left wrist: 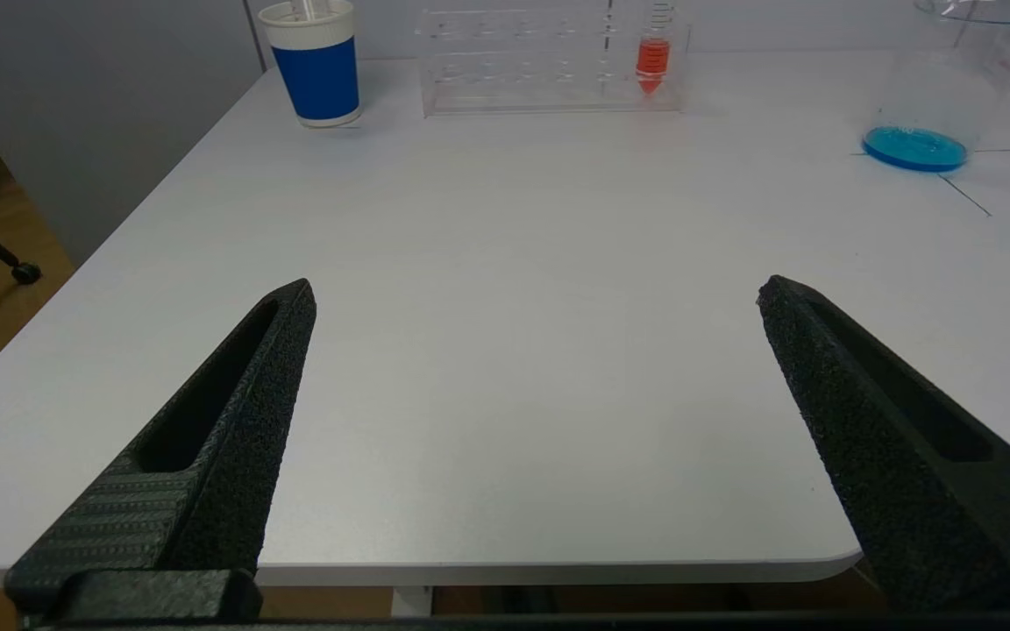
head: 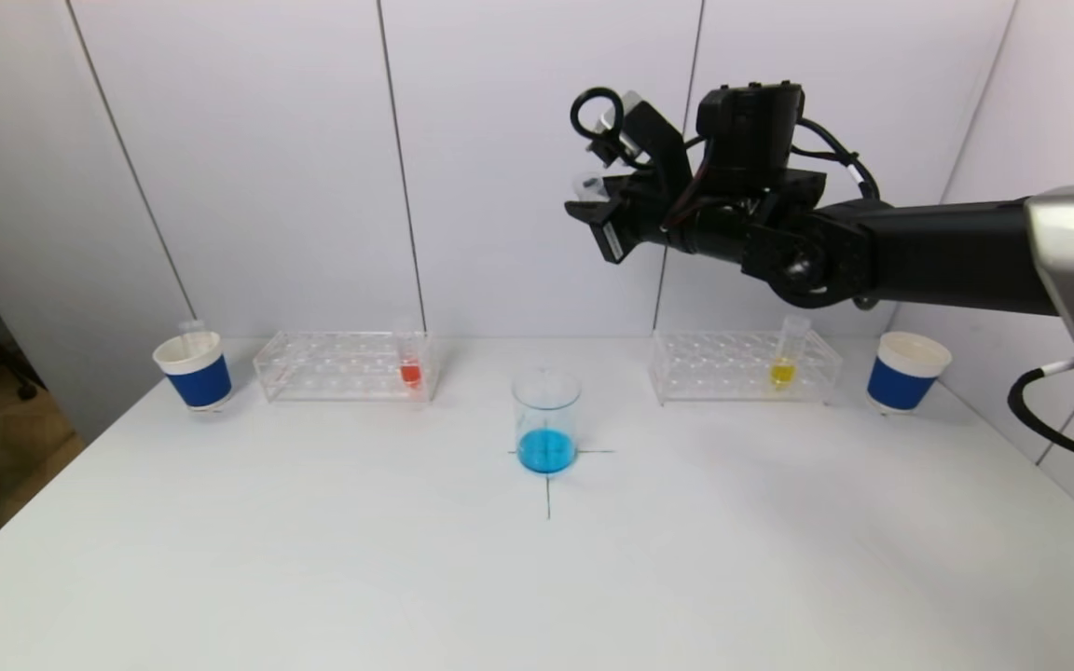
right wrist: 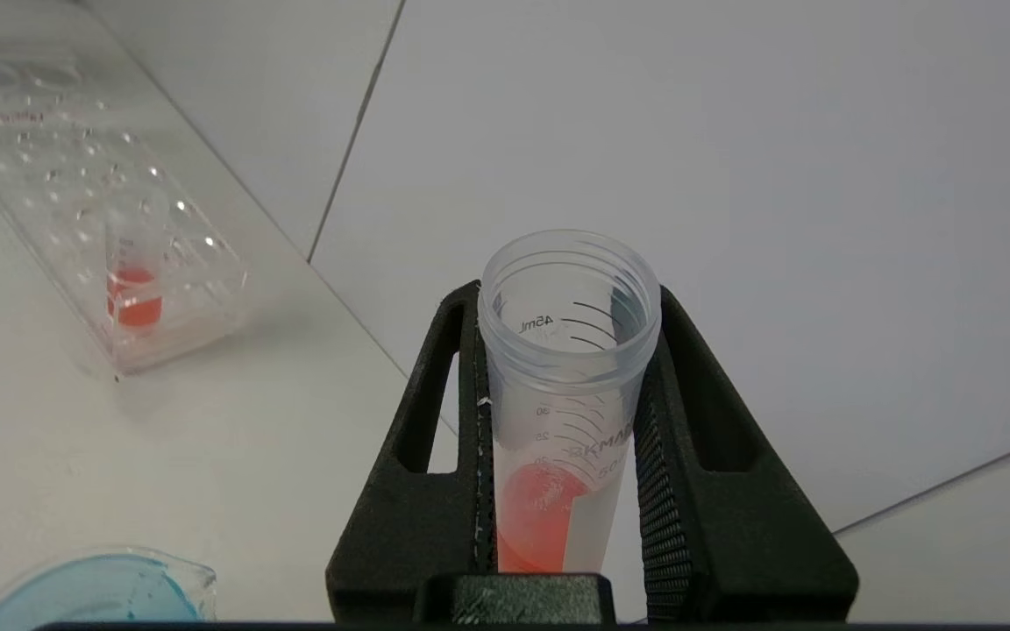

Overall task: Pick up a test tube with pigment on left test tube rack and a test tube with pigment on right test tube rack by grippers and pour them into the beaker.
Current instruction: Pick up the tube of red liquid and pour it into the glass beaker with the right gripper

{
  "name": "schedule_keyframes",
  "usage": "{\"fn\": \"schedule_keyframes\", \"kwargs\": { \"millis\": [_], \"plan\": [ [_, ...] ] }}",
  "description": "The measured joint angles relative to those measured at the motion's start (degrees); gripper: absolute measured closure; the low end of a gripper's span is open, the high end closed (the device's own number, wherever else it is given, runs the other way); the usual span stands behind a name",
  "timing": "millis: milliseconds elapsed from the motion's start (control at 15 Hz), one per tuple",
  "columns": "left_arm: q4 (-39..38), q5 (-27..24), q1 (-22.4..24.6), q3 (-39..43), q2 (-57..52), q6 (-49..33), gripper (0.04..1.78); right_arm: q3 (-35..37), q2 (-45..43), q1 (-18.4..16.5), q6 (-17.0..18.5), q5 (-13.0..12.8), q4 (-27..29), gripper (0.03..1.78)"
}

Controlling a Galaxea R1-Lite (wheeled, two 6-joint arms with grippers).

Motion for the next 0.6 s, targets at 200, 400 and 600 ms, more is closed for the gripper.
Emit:
{"fn": "schedule_keyframes", "kwargs": {
  "millis": [200, 400, 600],
  "plan": [
    [0.0, 0.0, 0.0, 0.0, 0.0, 0.0, 0.06, 2.6, 0.4, -0.4, -9.7, 5.1, 0.0, 1.30],
    [0.0, 0.0, 0.0, 0.0, 0.0, 0.0, 0.06, 3.9, 0.7, -1.0, -20.1, 9.1, 0.6, 1.30],
    [0.0, 0.0, 0.0, 0.0, 0.0, 0.0, 0.06, 4.2, 1.2, -1.0, -27.2, 12.8, 0.9, 1.30]
  ]
}}
